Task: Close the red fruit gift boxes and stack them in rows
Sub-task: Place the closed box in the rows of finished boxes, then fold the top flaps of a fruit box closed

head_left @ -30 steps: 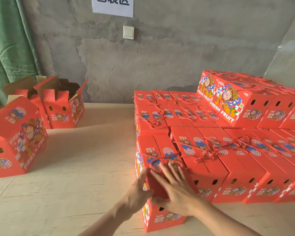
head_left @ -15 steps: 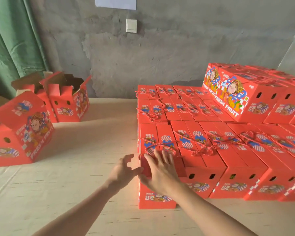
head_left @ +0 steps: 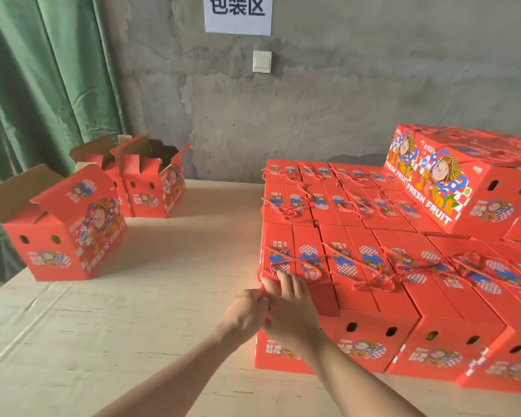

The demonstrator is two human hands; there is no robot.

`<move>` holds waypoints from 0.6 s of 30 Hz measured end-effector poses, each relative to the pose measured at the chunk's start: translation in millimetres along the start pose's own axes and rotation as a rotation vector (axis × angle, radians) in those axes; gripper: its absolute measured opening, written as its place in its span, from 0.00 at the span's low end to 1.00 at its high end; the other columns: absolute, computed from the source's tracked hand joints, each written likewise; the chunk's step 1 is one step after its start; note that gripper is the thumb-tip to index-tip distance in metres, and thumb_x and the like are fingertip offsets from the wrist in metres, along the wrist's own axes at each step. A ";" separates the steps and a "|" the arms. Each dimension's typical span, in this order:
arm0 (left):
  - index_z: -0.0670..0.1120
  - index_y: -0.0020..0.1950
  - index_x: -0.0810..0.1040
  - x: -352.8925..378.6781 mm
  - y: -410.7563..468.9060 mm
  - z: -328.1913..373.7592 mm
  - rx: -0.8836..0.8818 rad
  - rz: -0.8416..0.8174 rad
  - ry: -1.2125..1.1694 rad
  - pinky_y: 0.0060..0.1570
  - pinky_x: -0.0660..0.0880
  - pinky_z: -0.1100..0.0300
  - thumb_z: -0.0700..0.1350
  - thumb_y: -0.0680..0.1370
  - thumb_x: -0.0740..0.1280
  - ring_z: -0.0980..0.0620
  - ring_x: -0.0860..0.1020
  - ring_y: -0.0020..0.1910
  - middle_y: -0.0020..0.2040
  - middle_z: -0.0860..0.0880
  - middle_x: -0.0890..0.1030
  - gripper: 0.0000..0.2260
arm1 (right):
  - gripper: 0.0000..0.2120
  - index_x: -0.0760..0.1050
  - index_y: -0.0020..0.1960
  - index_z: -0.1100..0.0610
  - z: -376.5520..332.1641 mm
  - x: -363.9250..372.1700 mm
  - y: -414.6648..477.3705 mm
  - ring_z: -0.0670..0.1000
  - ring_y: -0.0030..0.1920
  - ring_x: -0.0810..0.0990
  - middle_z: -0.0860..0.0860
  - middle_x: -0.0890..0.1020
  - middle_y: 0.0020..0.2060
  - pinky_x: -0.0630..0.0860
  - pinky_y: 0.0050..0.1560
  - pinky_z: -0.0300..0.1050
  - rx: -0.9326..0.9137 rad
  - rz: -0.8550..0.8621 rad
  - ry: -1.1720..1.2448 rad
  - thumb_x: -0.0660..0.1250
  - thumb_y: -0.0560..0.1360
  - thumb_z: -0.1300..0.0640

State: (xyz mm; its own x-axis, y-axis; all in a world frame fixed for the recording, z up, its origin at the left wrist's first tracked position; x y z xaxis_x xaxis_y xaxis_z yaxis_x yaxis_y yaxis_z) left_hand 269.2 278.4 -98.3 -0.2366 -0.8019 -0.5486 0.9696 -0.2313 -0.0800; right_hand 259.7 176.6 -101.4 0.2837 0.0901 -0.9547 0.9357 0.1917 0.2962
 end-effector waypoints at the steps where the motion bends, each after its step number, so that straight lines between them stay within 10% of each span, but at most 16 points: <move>1: 0.41 0.44 0.76 -1.3 -2.6 0.6 -0.025 -0.035 -0.089 0.41 0.69 0.56 0.37 0.78 0.54 0.46 0.74 0.41 0.41 0.43 0.79 0.11 | 0.23 0.76 0.58 0.55 0.9 1.1 1.3 0.58 0.60 0.75 0.58 0.77 0.58 0.71 0.63 0.52 -0.002 -0.020 0.029 0.60 0.67 0.46; 7: 0.49 0.61 0.73 -2.8 -18.0 -16.2 -0.129 -0.119 -0.539 0.55 0.71 0.54 0.52 0.84 0.48 0.56 0.74 0.59 0.57 0.56 0.76 0.17 | 0.17 0.72 0.66 0.53 11.5 -6.0 28.9 0.51 0.71 0.64 0.52 0.68 0.69 0.58 0.70 0.43 0.091 0.038 0.422 0.57 0.78 0.54; 11: 0.46 0.52 0.76 3.1 -16.0 -14.2 -0.039 -0.098 -0.219 0.41 0.70 0.65 0.39 0.81 0.51 0.61 0.75 0.43 0.48 0.51 0.79 0.14 | 0.20 0.64 0.72 0.51 9.1 9.6 41.1 0.50 0.72 0.59 0.50 0.63 0.72 0.56 0.70 0.44 0.046 -0.055 0.225 0.51 0.81 0.55; 18: 0.41 0.62 0.73 -10.7 -4.2 -22.2 -0.033 -0.174 0.014 0.54 0.74 0.52 0.37 0.79 0.49 0.47 0.76 0.52 0.61 0.42 0.77 0.17 | 0.22 0.62 0.68 0.57 -7.9 11.3 67.7 0.60 0.66 0.64 0.56 0.67 0.64 0.66 0.61 0.57 0.129 -0.244 -0.047 0.58 0.74 0.60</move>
State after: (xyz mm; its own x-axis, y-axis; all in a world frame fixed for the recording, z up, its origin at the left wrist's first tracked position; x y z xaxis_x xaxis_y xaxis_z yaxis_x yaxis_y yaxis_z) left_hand 269.0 300.2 -110.5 -0.4003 -0.7436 -0.5355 0.9157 -0.3473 -0.2023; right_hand 324.5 198.2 -91.9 0.0535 0.0110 -0.9985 0.9956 0.0762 0.0542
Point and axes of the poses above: each hand's wrist, its own y-axis towards the middle knuckle, its own x-axis out of the palm, z = x × y, the point moved 3 cm from there along y, towards the middle knuckle
